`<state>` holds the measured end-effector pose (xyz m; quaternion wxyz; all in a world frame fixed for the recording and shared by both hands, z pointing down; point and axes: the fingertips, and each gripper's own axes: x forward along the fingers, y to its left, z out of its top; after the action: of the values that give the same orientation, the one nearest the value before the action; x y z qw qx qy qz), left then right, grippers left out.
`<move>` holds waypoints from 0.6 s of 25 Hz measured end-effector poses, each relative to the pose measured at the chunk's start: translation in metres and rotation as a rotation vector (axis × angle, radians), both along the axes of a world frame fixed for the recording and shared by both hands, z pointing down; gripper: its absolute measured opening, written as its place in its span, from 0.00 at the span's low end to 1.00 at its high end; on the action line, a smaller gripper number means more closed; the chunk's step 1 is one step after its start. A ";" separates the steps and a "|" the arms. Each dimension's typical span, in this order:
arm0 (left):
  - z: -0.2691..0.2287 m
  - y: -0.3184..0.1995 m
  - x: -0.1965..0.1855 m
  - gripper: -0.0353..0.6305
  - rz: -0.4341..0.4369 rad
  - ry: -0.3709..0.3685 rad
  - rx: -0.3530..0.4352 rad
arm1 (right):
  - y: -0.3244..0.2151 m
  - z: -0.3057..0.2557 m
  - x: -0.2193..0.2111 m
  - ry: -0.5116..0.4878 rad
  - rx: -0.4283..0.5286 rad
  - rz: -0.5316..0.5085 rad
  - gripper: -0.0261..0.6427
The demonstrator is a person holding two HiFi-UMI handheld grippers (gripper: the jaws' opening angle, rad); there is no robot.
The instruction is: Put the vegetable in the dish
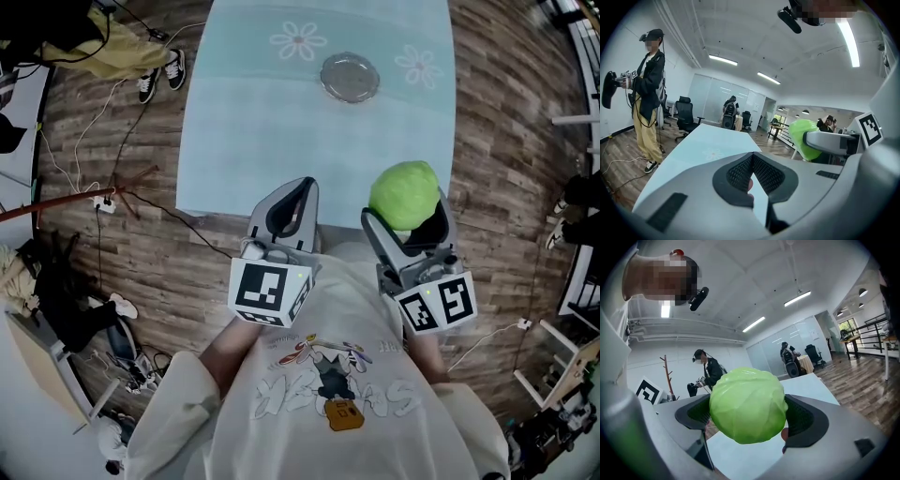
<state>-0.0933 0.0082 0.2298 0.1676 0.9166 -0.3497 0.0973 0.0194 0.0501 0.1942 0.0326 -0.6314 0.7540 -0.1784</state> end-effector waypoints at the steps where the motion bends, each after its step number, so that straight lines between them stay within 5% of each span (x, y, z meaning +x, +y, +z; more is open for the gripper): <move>1: 0.001 -0.006 0.002 0.06 -0.002 -0.005 0.000 | -0.006 0.002 0.003 -0.002 -0.004 0.000 0.77; 15: 0.024 -0.070 0.053 0.06 0.007 -0.061 -0.038 | -0.084 0.035 0.049 -0.012 -0.061 -0.027 0.77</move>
<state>-0.0403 -0.0615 0.2542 0.1741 0.9111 -0.3495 0.1322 0.0681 -0.0339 0.2291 0.0152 -0.6207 0.7564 -0.2056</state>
